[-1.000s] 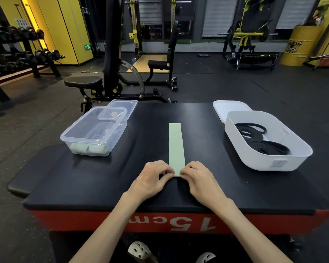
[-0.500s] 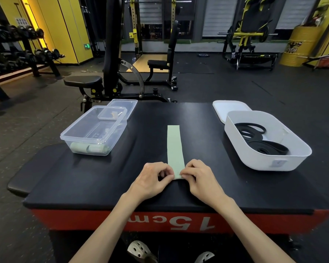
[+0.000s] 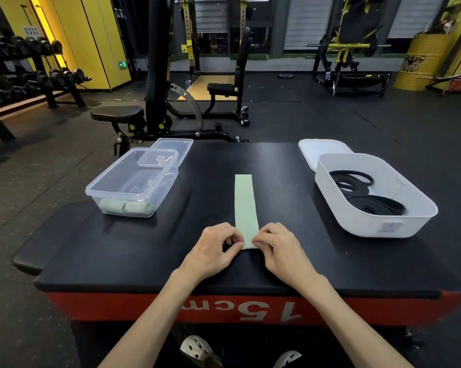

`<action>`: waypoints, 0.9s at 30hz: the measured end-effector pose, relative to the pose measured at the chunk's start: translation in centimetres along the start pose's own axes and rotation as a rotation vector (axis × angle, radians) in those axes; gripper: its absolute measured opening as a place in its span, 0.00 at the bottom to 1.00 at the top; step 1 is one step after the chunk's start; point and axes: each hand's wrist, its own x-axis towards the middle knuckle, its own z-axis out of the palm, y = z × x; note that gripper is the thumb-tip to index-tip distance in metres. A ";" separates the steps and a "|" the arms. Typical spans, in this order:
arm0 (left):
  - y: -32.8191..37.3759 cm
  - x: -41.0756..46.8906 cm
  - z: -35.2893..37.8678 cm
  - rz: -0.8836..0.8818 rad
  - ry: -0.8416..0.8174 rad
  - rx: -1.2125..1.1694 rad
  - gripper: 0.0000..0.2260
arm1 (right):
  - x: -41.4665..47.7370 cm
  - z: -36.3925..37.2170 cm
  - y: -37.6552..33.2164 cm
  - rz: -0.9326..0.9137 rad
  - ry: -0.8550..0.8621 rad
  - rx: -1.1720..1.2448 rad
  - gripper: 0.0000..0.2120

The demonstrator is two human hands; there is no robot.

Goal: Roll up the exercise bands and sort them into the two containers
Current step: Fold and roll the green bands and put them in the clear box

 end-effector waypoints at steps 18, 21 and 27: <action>-0.5 -0.1 0.2 0.044 -0.017 0.020 0.01 | -0.2 0.3 0.2 -0.007 -0.005 -0.036 0.05; -0.5 -0.1 0.2 0.047 -0.024 0.011 0.02 | -0.5 0.1 0.1 -0.029 -0.004 -0.041 0.04; -0.3 -0.1 0.1 0.045 -0.028 -0.005 0.04 | -0.7 -0.3 0.0 -0.046 -0.017 -0.028 0.04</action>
